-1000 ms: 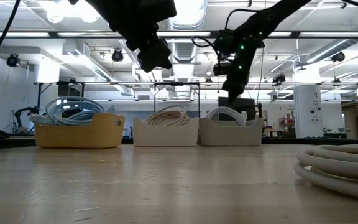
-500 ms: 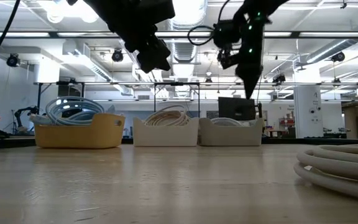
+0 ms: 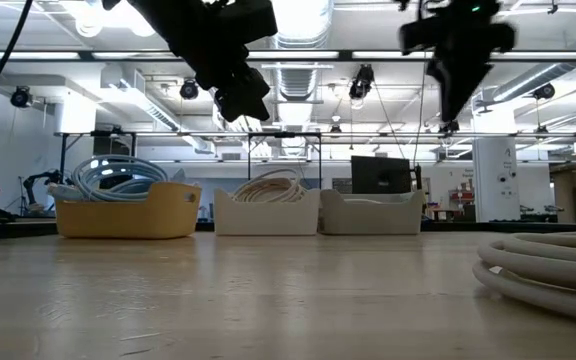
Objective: Sort HDMI cables
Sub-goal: Put the white HDMI cable into the gray bin
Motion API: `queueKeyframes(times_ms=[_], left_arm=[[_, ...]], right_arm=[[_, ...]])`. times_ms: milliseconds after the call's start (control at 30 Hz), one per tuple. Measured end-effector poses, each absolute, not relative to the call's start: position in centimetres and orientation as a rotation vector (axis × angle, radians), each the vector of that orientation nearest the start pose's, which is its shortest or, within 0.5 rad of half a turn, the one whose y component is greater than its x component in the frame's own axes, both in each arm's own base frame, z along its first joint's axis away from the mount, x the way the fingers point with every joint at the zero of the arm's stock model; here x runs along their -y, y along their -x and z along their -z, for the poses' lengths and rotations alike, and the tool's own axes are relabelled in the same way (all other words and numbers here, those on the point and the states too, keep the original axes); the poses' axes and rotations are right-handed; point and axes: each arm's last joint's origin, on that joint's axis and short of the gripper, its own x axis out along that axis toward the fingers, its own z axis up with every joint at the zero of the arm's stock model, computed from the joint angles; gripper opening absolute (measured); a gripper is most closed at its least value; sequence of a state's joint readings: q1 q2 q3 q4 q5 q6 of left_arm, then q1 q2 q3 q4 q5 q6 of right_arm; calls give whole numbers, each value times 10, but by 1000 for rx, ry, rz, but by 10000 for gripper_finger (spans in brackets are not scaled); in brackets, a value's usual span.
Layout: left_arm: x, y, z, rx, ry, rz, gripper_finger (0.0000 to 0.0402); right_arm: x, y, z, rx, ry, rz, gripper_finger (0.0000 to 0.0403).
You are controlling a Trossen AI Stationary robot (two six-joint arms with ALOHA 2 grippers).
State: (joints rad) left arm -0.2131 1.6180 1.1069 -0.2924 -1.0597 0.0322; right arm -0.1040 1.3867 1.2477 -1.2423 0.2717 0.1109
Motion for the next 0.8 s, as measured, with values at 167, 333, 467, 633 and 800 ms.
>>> queueKeyframes(times_ms=[167,333,467,633,800], left_arm=[[46,-330,-241,-676,-514,-790,177],[46,-330,-241,-665,-491,-798,177],[46,-330,-241,-658,-476,-803,177],[46,-330,-241,-656,-472,-804,177],[46,-330,-241,-653,-467,-806,177]], right_arm=[[-3,-213,-282,-1368,-123,298,145],[-37,-193,-252,-1451,-180,249,161],[-65,-180,-224,-1587,-213,161,170],[-91,-174,-206,-1684,-295,131,178],[-110,-180,-195,-1670,-302,117,180]])
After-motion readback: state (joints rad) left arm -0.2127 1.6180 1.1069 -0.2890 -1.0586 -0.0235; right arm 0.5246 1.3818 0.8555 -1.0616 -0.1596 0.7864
